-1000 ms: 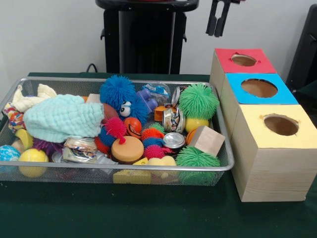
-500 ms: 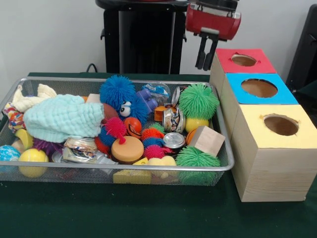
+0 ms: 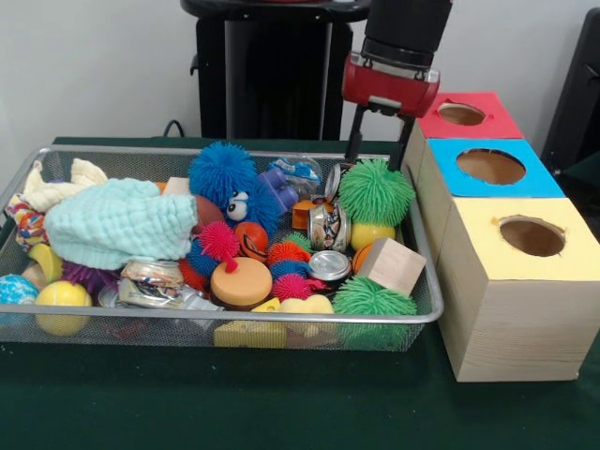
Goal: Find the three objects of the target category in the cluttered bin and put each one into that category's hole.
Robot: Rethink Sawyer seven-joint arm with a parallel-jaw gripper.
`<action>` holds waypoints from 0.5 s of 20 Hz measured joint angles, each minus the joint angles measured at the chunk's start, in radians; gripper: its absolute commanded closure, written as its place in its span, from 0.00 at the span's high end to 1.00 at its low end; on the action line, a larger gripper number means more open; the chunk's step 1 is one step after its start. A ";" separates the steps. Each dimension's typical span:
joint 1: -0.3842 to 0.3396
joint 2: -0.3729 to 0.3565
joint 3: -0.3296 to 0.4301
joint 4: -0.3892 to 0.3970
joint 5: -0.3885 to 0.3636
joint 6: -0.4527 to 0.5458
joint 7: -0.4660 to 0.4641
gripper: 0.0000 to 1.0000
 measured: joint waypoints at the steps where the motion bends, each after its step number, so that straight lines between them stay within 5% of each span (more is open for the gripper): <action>1: 0.000 0.006 0.000 0.000 0.000 0.000 0.000 1.00; 10: 0.000 0.055 0.001 0.001 0.028 -0.001 0.000 1.00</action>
